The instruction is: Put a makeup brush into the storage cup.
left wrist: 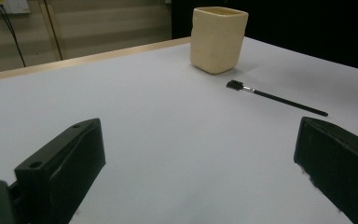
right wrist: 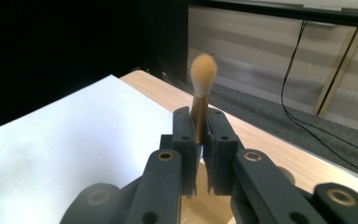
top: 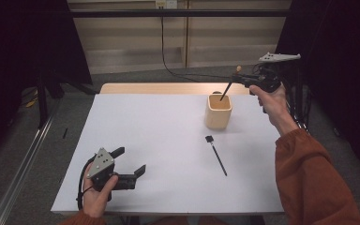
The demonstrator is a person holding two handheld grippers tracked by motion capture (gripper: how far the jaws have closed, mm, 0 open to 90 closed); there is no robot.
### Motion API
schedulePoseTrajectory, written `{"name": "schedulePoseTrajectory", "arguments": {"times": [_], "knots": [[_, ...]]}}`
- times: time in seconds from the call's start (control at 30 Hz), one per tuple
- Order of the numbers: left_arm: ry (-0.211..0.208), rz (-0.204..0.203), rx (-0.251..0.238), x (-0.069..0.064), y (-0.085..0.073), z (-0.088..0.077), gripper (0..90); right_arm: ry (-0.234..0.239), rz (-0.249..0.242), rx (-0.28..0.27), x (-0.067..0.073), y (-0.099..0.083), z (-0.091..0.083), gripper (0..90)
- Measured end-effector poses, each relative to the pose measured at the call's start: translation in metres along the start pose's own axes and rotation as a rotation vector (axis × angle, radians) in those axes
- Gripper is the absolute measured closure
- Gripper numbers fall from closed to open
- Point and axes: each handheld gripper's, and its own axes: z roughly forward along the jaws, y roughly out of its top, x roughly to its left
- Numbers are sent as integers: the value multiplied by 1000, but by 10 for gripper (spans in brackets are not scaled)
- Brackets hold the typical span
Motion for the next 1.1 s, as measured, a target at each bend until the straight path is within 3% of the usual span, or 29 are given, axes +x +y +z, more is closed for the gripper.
{"name": "schedulePoseTrajectory", "arguments": {"times": [0.47, 0.87, 1.1], "knots": [[15, -1, -11, 2, 1, -1, 17, -11, -9, 86, 1, -10, 22, 838], [17, -4, -7, 4, -1, -1, 17, -15, -21, 123, 3, -20, 31, 838], [16, 1, -1, 4, -1, 0, 17, -12, 4, 121, -1, -27, 32, 838]]}}
